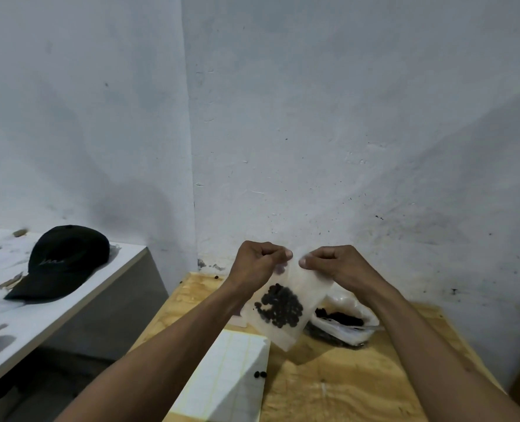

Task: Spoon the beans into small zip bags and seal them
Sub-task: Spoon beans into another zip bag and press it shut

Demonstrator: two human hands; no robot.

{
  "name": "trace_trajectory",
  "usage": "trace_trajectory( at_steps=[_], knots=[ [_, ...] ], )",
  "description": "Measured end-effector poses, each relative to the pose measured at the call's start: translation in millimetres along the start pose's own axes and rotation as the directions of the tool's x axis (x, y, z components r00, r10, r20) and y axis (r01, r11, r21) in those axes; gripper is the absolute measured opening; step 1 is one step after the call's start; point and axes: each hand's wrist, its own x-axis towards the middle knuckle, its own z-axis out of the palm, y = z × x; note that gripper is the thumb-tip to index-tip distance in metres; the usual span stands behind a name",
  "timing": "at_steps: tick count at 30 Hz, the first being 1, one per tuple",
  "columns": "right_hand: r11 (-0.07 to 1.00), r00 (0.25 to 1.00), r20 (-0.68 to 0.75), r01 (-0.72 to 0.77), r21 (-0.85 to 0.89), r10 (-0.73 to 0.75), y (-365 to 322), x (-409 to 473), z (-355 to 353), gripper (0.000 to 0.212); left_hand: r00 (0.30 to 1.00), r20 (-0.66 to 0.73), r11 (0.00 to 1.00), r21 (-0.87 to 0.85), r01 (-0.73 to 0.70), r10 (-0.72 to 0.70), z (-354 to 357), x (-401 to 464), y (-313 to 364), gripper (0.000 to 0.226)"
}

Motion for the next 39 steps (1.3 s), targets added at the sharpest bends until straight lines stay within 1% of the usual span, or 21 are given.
trace_trajectory(
  at_steps=[7,12,15,19,21,24,27,29,30,31,33,34,35,36,37,39],
  knots=[
    [1.0,1.0,-0.027,0.01,0.021,-0.01,-5.4,3.3,12.7,0.01,1.0,0.001,1.0,-0.02,0.016,-0.016,-2.8,0.3,3.9,0.012],
    [1.0,0.996,-0.09,-0.006,0.007,0.007,-2.4,6.2,19.9,0.021,0.999,-0.002,0.999,-0.013,0.038,-0.038,-1.3,-0.6,2.2,0.014],
    [1.0,0.996,-0.085,-0.024,0.0,0.024,-0.6,6.3,20.3,0.025,0.997,-0.022,0.997,-0.031,0.072,-0.073,1.0,1.0,-0.6,0.012],
    [0.999,0.998,-0.054,-0.037,-0.004,0.036,5.6,4.5,9.8,0.017,0.991,-0.082,0.993,-0.055,0.107,-0.111,-5.2,5.2,-5.2,0.013],
    [0.999,0.997,-0.049,-0.052,0.0,0.052,9.1,3.0,1.5,0.017,0.987,-0.106,0.991,-0.066,0.112,-0.119,-10.0,8.5,-7.7,0.012],
    [0.998,0.993,-0.104,-0.06,0.022,0.062,13.3,2.0,-5.6,0.017,0.982,-0.132,0.99,-0.058,0.126,-0.133,-8.7,11.1,-9.6,0.013],
    [0.996,0.983,-0.167,-0.08,0.026,0.083,17.2,3.3,-5.3,0.027,0.978,-0.147,0.988,-0.07,0.138,-0.147,-4.9,12.7,-9.6,0.014],
    [0.993,0.978,-0.182,-0.094,0.078,0.107,19.8,4.2,-3.8,0.036,0.973,-0.155,0.981,-0.119,0.153,-0.17,-5.2,14.3,-7.5,0.012],
    [0.987,0.98,-0.157,-0.104,0.121,0.122,20.9,4.3,-2.5,0.038,0.969,-0.162,0.975,-0.152,0.161,-0.185,-6.7,16.0,-6.7,0.012],
    [0.979,0.985,-0.093,-0.127,0.158,0.143,20.7,3.0,0.2,0.041,0.965,-0.167,0.968,-0.182,0.17,-0.201,-8.6,17.1,-5.6,0.011],
    [0.963,0.978,0.101,-0.199,0.18,0.183,22.2,0.8,10.0,0.048,0.958,-0.177,0.952,-0.249,0.18,-0.227,-12.8,17.9,-3.6,0.01],
    [0.959,0.966,0.177,-0.221,0.176,0.19,24.6,0.7,17.0,0.046,0.956,-0.173,0.943,-0.28,0.183,-0.237,-15.4,18.5,-4.1,0.011],
    [0.954,0.958,0.22,-0.228,0.194,0.184,26.7,0.8,24.7,0.041,0.958,-0.149,0.937,-0.292,0.194,-0.245,-17.7,17.8,-4.1,0.014],
    [0.949,0.961,0.222,-0.216,0.228,0.165,28.9,2.2,32.7,0.034,0.961,-0.101,0.936,-0.275,0.221,-0.257,-21.1,17.3,-6.9,0.02],
    [0.941,0.969,0.188,-0.205,0.269,0.157,30.0,3.0,39.4,0.027,0.96,-0.034,0.938,-0.223,0.264,-0.279,-23.6,15.7,-9.6,0.028],
    [0.927,0.98,0.092,-0.195,0.322,0.174,31.7,6.5,49.3,0.017,0.929,0.086,0.928,-0.068,0.365,-0.359,-30.3,10.3,-15.8,0.043]
  ],
)
